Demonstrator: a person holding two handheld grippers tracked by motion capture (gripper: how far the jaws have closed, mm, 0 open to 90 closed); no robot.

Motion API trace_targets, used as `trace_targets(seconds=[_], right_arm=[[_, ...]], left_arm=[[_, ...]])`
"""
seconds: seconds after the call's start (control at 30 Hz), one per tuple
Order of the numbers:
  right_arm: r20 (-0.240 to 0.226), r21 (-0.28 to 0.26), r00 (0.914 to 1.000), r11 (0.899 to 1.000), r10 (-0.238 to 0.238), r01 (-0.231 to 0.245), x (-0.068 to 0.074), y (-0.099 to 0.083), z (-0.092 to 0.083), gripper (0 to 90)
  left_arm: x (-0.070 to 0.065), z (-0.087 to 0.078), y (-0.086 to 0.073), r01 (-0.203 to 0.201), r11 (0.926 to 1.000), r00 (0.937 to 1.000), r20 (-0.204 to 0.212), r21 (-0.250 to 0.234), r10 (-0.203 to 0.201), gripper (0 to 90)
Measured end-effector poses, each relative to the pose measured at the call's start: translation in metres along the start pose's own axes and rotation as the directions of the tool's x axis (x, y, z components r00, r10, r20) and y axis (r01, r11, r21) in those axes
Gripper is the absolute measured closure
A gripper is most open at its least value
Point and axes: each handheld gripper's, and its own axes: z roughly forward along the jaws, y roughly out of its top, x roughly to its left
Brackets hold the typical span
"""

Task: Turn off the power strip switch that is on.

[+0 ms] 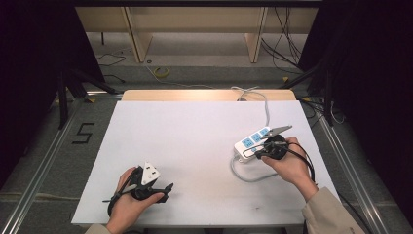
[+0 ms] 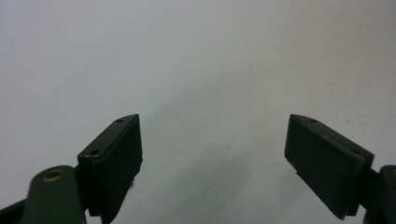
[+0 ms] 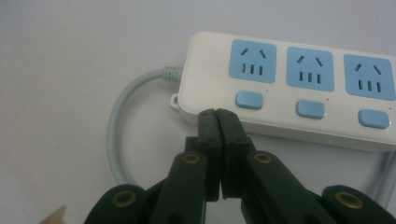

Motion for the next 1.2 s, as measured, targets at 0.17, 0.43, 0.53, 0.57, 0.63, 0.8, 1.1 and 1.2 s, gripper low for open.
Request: trace_targets(seconds=[0.17, 0.43, 0.53, 0.57, 0.63, 0.8, 1.1, 1.2], right_arm=[[-0.013, -0.019, 0.9999, 1.000, -0.009, 0.009, 0.005, -0.007, -0.005, 88.5], [-0.028, -0.040, 0.9993, 0.999, -0.023, 0.022, 0.011, -0.019, -0.009, 83.6], [-0.037, -0.051, 0.9990, 0.998, -0.023, 0.021, 0.012, -0.024, -0.010, 81.0], [-0.038, -0.054, 0.9990, 0.998, -0.022, 0.020, 0.013, -0.026, -0.011, 80.4], [-0.042, -0.065, 0.9987, 0.998, -0.028, 0.025, 0.014, -0.030, -0.012, 78.4], [-0.059, -0.098, 0.9979, 0.995, -0.027, 0.021, 0.016, -0.041, -0.014, 72.3], [-0.084, -0.134, 0.9965, 0.991, 0.000, -0.011, 0.018, -0.063, -0.012, 62.5], [-0.089, -0.155, 0.9960, 0.988, 0.007, -0.021, 0.020, -0.070, -0.013, 59.4]], left_arm=[[0.000, 0.000, 0.000, 0.002, 1.0000, 1.0000, 0.000, -0.001, -0.002, 18.9], [0.000, 0.000, 0.000, 0.003, 1.0000, 1.0000, 0.001, 0.001, -0.003, 18.8], [0.000, 0.000, 0.000, 0.004, 1.0000, 1.0000, 0.000, 0.001, -0.004, 18.8], [0.000, 0.000, 0.000, 0.005, 1.0000, 1.0000, 0.001, 0.001, -0.005, 18.8], [0.001, 0.000, 0.000, 0.005, 1.0000, 1.0000, -0.001, 0.002, -0.005, 18.8], [0.001, 0.000, 0.000, 0.003, 1.0000, 1.0000, -0.002, 0.003, -0.003, 18.8], [0.001, 0.000, 0.000, 0.004, 1.0000, 1.0000, -0.003, 0.008, -0.004, 18.7], [0.001, 0.000, 0.000, 0.003, 1.0000, 1.0000, -0.004, 0.008, -0.003, 18.7]])
